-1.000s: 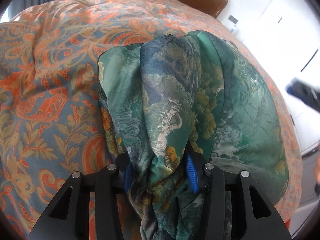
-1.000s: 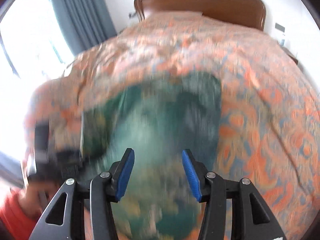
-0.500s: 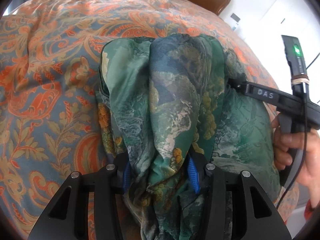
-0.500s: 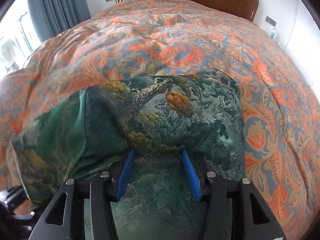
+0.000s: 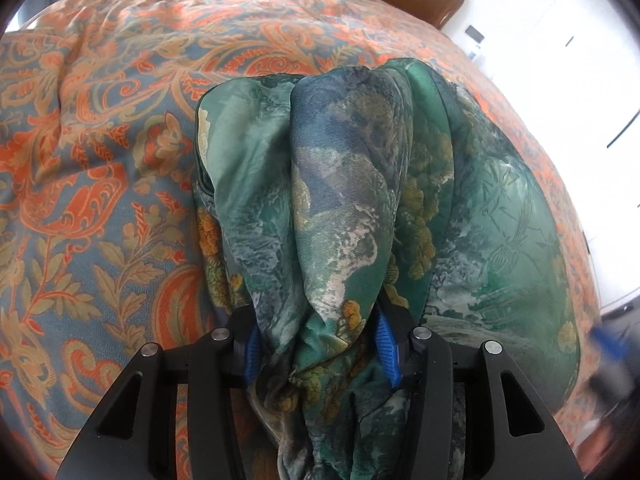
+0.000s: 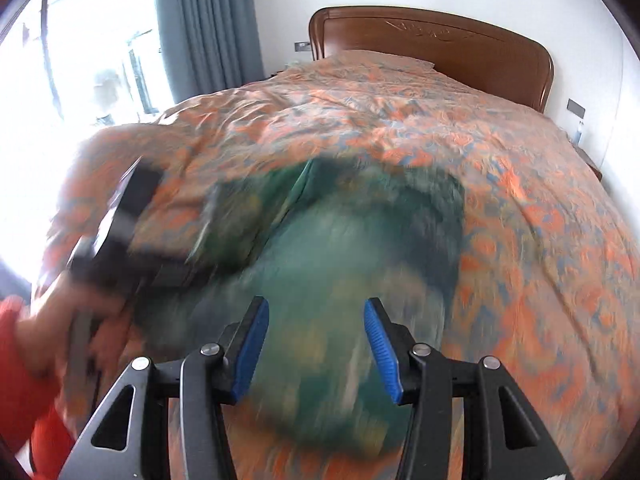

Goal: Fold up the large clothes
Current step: 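Lower the bundle onto the bedspread and open the left tool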

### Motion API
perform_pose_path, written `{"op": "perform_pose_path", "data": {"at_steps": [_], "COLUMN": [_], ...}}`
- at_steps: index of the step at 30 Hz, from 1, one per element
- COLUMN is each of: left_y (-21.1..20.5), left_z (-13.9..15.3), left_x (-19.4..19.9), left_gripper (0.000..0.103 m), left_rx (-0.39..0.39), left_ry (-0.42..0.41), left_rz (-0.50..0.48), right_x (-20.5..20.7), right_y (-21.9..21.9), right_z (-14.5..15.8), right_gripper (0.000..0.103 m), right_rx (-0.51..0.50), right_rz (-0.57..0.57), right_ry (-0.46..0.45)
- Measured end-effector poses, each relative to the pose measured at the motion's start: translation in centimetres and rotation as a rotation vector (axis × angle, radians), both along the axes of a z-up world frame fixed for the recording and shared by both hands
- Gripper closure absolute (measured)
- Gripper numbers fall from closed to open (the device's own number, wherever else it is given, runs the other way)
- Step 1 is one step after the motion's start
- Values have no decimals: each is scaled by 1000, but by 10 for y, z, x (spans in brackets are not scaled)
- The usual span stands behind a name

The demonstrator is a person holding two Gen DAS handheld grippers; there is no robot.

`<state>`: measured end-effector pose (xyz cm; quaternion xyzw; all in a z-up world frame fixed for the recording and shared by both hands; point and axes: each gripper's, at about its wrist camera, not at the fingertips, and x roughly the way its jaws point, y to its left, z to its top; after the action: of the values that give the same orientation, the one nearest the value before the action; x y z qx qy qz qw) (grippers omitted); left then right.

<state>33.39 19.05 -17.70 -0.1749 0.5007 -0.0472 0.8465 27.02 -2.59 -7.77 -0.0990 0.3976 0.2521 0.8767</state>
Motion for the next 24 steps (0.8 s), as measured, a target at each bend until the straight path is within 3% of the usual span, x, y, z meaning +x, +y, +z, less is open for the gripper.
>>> {"op": "perform_pose_path", "data": {"at_steps": [5, 12, 15, 17, 19, 22, 24], "left_y": [-2, -11, -11, -8, -5, 2, 10], "left_z": [1, 4, 11, 20, 30, 50, 66], "left_x": [0, -2, -9, -17, -24, -36, -49], "left_gripper": [53, 53, 47, 27, 16, 15, 13], "left_rx": [23, 45, 33, 29, 40, -28, -31], "left_ry": [5, 10, -25, -49, -66, -102, -135], "left_rz": [-2, 21, 29, 45, 68, 53, 61], "right_x": [-28, -22, -30, -43, -55, -75, -85], "right_y": [-20, -8, -8, -11, -16, -29, -37], "right_z": [-54, -75, -67, -54, -40, -24, -17], "right_gripper": [53, 52, 52, 50, 41, 40, 38], "right_rx": [12, -42, -64, -59, -35, 17, 26], "right_rz": [-90, -118, -122, -140, -147, -159, -165], "right_ry": [39, 27, -3, -36, -53, -74, -89]}}
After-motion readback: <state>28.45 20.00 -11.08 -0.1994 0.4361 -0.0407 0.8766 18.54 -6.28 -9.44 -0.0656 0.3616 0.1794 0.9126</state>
